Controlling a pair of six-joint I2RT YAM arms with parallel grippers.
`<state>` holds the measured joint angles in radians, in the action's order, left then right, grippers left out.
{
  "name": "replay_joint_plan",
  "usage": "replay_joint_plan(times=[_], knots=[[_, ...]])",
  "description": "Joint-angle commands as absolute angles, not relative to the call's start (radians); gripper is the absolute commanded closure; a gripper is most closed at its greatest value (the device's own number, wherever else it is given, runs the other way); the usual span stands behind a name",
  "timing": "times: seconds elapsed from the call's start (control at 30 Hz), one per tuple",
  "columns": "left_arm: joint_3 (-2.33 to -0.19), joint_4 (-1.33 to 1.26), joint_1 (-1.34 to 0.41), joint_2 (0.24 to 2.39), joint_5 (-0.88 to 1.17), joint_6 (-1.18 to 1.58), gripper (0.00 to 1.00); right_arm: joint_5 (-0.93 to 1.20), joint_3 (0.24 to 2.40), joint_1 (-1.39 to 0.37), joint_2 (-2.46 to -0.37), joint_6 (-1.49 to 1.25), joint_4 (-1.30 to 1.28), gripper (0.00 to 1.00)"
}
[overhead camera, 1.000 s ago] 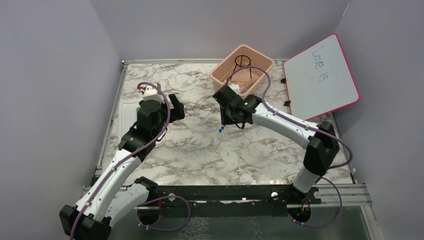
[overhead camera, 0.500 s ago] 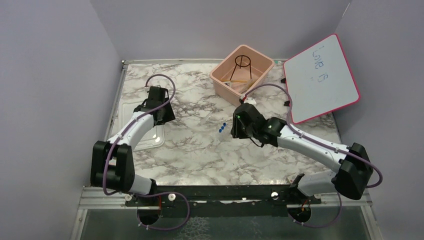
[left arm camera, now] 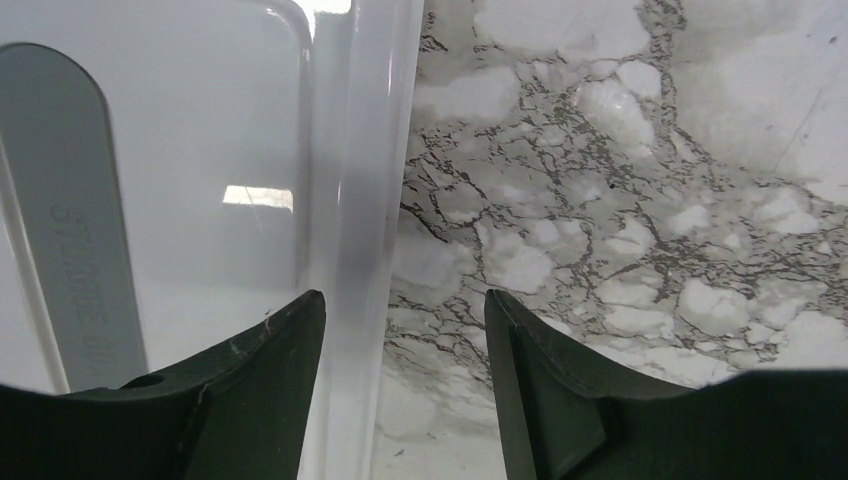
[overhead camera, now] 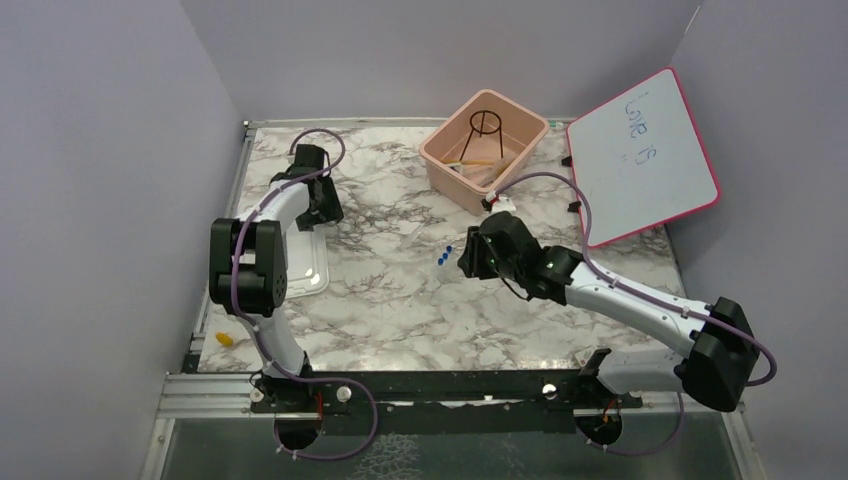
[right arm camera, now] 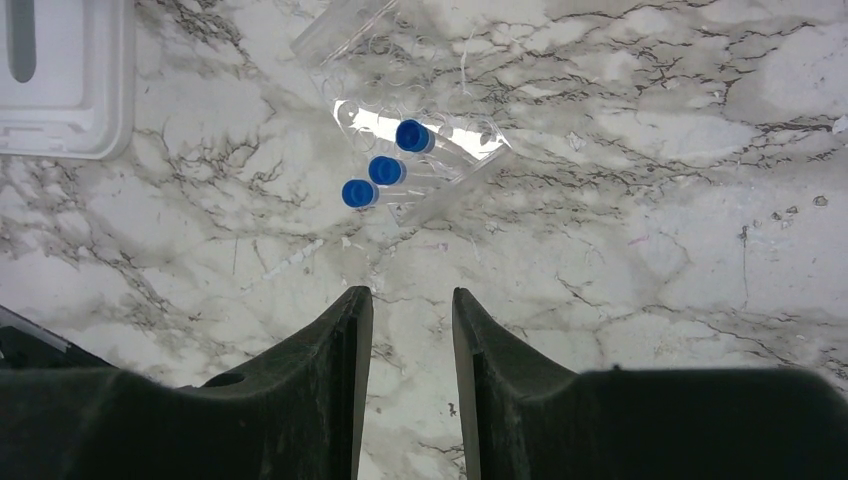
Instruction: Organize the chemistry lab equipment
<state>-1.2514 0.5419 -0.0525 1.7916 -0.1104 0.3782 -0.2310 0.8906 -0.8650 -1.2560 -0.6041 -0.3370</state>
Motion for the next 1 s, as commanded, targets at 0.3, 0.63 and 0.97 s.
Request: replay_joint_plan(times=[0.3, 0.63, 0.97], knots=[[-1.288, 0.620, -0.052, 1.947, -0.056, 0.295, 0.63, -0.258, 0.877, -0.873, -1.153, -0.601, -0.298, 0.61], [-1.278, 0.610, -0.086, 1.811, 0.044, 0.296, 0.84, -0.119, 0.921, -0.873, -1.196, -0.644, -0.266, 0.60], [-1.176, 0.556, -0.098, 1.561, 0.199, 0.374, 0.84, 0.015, 1.020, -0.873, -1.319, -0.706, -0.202, 0.58]])
